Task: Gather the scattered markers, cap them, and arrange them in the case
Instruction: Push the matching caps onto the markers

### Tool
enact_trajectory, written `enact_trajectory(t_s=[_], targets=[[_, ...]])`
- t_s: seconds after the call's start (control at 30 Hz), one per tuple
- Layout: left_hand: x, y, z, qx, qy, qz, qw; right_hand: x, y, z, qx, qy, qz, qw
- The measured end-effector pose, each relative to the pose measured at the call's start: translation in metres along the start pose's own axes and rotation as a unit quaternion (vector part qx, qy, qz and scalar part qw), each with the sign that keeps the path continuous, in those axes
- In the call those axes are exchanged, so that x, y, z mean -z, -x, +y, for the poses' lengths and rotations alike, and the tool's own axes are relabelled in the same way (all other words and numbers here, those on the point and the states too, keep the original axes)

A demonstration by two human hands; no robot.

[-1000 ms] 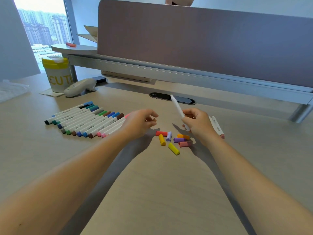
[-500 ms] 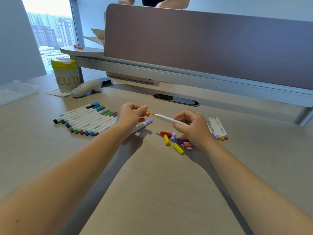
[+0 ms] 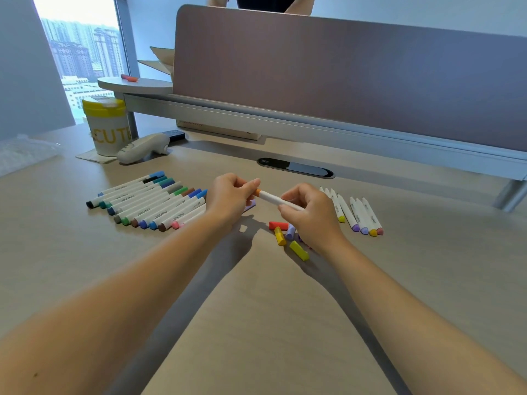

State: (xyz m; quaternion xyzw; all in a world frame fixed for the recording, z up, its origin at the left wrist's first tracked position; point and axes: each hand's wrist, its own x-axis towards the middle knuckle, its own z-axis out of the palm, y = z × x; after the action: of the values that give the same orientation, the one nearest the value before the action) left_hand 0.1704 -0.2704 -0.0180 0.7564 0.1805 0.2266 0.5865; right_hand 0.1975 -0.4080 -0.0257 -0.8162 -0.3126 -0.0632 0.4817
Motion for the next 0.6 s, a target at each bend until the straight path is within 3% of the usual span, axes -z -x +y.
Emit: enact_trajectory(t_s=[0.2,0.4,0.6], targets=[[-0.003,-0.001,0.007,-0.040,-0.007,-0.012,0.999,-0.003,-0.001,-0.001,-0.002,-0.023,0.035,0.999],[-0.007,-0.002,0.010,0.013,0.072,-0.054,0.996,-0.005,-0.002,-0.001,-0.015,-0.044,0.016,0.999],[-0.006,-0.012,0.000,-0.024,-0.030,-0.051,0.998,0.016,-0.012,0.031,-0.073,0.063,0.076,0.992]])
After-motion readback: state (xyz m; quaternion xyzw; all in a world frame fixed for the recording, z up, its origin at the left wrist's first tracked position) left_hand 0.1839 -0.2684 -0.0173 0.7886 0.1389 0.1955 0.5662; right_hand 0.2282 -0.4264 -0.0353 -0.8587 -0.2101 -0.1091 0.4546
